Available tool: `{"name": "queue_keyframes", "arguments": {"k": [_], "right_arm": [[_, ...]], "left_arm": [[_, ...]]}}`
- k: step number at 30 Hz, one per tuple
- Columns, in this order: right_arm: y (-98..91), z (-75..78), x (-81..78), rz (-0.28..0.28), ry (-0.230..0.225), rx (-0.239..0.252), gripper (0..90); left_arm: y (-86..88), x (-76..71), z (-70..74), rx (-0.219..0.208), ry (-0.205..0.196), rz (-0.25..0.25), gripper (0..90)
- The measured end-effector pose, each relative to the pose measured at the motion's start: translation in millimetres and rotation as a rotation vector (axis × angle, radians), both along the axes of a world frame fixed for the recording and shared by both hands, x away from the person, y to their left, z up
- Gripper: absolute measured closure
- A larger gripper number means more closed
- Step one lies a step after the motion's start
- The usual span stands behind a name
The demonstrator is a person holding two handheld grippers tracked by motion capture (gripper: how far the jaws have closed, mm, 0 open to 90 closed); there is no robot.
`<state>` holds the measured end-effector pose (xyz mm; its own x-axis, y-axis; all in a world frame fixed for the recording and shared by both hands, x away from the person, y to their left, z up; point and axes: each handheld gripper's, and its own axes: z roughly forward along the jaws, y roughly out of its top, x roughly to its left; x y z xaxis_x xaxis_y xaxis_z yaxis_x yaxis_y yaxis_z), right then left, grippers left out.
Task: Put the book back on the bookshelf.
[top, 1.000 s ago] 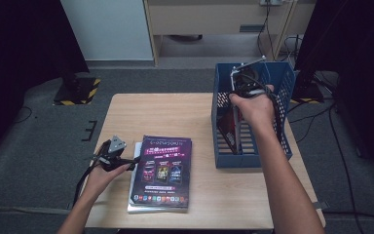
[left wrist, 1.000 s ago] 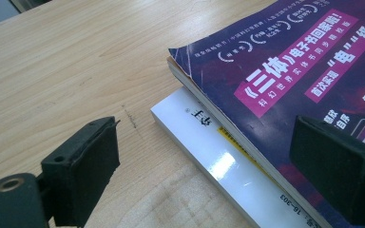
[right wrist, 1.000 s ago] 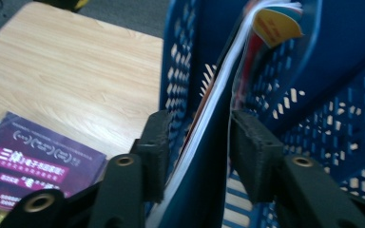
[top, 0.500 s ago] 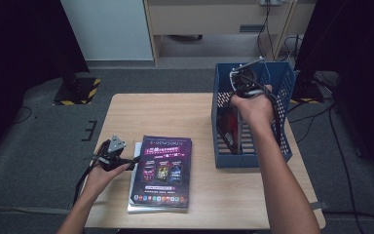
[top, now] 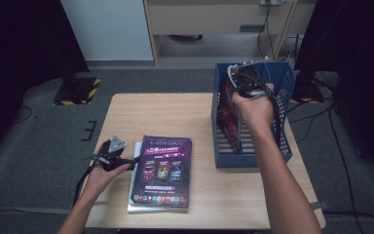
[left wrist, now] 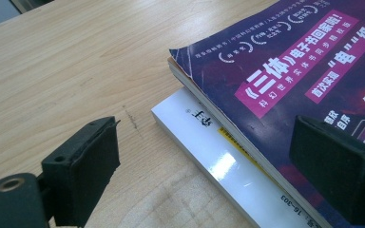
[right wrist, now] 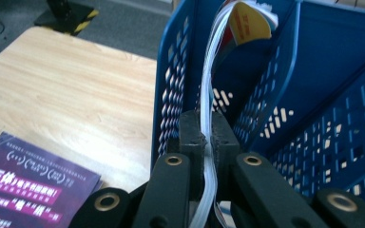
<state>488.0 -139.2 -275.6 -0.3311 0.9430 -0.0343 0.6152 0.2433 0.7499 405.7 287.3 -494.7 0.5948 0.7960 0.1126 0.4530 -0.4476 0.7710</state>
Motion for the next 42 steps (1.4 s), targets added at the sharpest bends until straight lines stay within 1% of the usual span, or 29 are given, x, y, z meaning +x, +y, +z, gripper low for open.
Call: {"name": "queue_keyframes", "arguments": {"k": [3,4,6,9,11,13,14,15,16,18,20,23,27,30,33,37,40,42], "right_arm": [[3.6,-3.2,-0.9,-0.001,-0.031,0.000,87.3],[4.9,-4.7,-0.8,-0.002,-0.036,0.006,87.3],[8.6,-6.7,0.0,0.011,-0.046,-0.002,87.2],[13.5,-6.9,0.8,0.017,-0.045,0.000,87.2],[14.1,-6.7,1.0,0.019,-0.039,0.009,87.1],[14.4,-6.1,0.1,0.016,-0.039,0.008,87.2],[14.1,-5.9,0.0,0.024,-0.043,0.007,87.2],[14.1,-5.5,-0.7,0.020,-0.038,0.017,87.2],[13.7,-5.3,-0.9,0.021,-0.044,0.019,87.2],[14.1,-5.4,-1.4,0.023,-0.037,0.020,87.2],[15.1,-5.6,-1.9,0.019,-0.038,0.018,87.3],[16.4,-5.1,-1.5,0.017,-0.055,0.023,87.2],[19.6,-6.7,-1.4,0.023,-0.053,0.019,87.1],[21.1,-8.0,-1.2,0.019,-0.043,0.008,85.3],[22.5,-9.8,-0.8,0.027,-0.012,0.000,80.2],[23.8,-12.8,0.6,0.037,0.012,-0.013,78.6],[24.7,-12.9,0.7,0.041,0.019,-0.008,77.3],[24.5,-13.4,1.5,0.043,0.025,-0.002,74.0]], "left_arm": [[0.1,0.1,-0.2,-0.001,-0.001,0.000,9.0],[0.1,0.2,-0.4,0.000,-0.001,0.000,9.0],[0.1,0.2,-0.4,0.001,0.000,-0.001,9.0],[0.3,0.3,-0.3,0.001,0.001,0.000,9.0],[0.4,0.3,-0.3,0.000,0.001,0.000,9.0],[0.2,0.3,-0.3,-0.001,0.001,0.001,9.0],[0.0,0.2,-0.4,-0.002,0.000,0.000,9.0],[0.0,0.1,-0.3,-0.001,0.000,-0.002,9.0],[-0.1,0.0,-0.2,0.000,0.000,-0.002,9.0],[-0.1,-0.1,-0.1,0.000,0.000,-0.001,9.0],[0.0,-0.2,0.2,-0.001,-0.001,-0.001,9.0],[0.2,-0.3,0.4,-0.005,-0.003,0.000,9.1],[0.5,0.0,0.4,-0.005,-0.002,0.001,9.0],[0.4,-0.3,0.5,-0.002,-0.002,-0.002,9.0],[0.3,-0.3,0.6,-0.002,-0.002,-0.001,9.1],[0.3,-0.4,0.6,-0.001,-0.002,-0.001,9.0],[0.3,-0.2,0.5,0.000,0.000,-0.001,9.0],[0.1,-0.2,0.4,0.002,0.000,-0.003,9.0]]}}
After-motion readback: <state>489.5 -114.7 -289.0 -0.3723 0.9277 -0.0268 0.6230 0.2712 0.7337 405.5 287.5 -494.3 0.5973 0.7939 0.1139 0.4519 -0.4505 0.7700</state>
